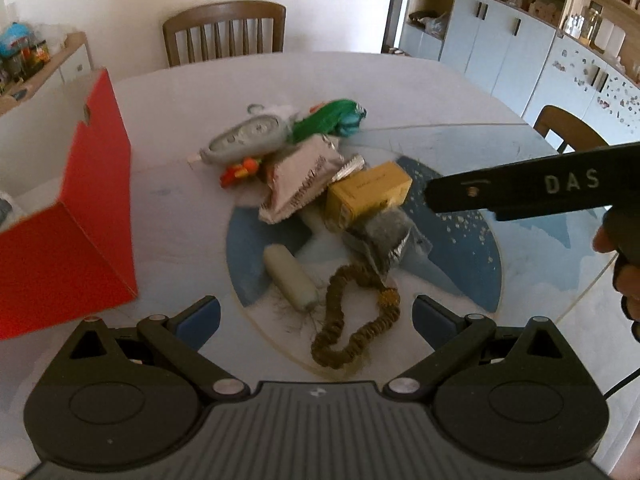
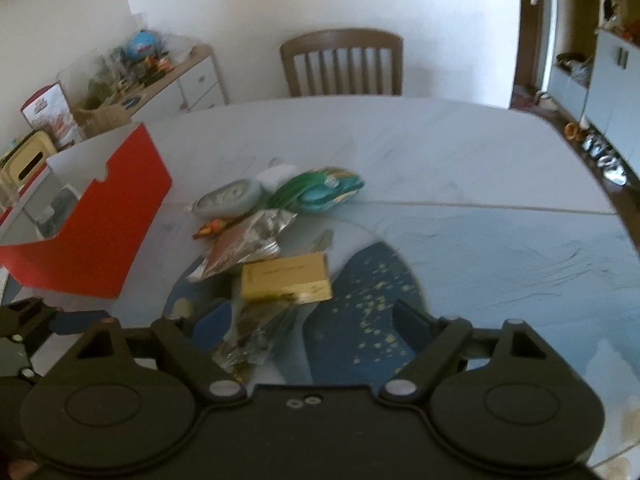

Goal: Organize objects
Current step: 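Grasp the brown beaded string with the left tool while the right grasps the clear bag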

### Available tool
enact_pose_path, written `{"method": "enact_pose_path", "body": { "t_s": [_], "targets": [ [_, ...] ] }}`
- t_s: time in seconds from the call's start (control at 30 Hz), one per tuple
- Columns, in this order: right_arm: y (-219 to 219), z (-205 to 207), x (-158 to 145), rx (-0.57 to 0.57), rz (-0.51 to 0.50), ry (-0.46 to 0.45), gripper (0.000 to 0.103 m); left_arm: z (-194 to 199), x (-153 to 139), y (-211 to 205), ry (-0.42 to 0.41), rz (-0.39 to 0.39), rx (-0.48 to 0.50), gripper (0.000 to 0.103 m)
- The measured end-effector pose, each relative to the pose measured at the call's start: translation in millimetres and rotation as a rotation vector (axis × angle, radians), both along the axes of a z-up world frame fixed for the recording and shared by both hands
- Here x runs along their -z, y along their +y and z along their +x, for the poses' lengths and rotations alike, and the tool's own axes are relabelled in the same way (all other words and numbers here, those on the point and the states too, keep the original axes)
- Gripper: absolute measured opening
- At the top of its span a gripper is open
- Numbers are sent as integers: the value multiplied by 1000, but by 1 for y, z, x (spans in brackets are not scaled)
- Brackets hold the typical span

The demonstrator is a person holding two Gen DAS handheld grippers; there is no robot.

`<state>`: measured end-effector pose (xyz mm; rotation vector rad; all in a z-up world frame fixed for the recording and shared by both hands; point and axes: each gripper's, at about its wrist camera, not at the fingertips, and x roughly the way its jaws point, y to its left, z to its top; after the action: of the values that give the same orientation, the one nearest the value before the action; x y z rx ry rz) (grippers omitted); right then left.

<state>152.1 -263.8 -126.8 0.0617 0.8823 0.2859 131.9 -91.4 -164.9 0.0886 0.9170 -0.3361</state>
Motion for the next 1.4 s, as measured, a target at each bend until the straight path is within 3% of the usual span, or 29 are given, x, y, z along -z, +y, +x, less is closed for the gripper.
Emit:
{"method": "enact_pose_path", "body": {
  "t_s": [0.23, 0.47, 0.6, 0.77, 0.87, 1.07, 1.4],
  "targets": [
    [18, 11, 21, -54, 16, 61, 79, -2, 16, -10, 25, 20, 23, 96],
    [29, 20, 36, -76, 46, 123, 74, 0, 24, -15, 56, 16, 40, 70],
    [33, 23, 41, -75, 59, 143, 73, 1, 24, -18, 53, 13, 50, 60],
    [35, 26, 46, -68, 71, 168, 59, 3, 22, -20, 61, -4, 60, 44],
    [33, 27, 48, -54, 90, 181, 51, 2, 20, -21, 50, -7, 64, 41],
    [30, 27, 48, -39, 106, 183, 37, 2, 21, -22, 54, 6, 72, 25],
    [20, 16, 33, -25, 151, 164, 29, -1, 10, -12, 42, -31, 74, 18]
  ]
}}
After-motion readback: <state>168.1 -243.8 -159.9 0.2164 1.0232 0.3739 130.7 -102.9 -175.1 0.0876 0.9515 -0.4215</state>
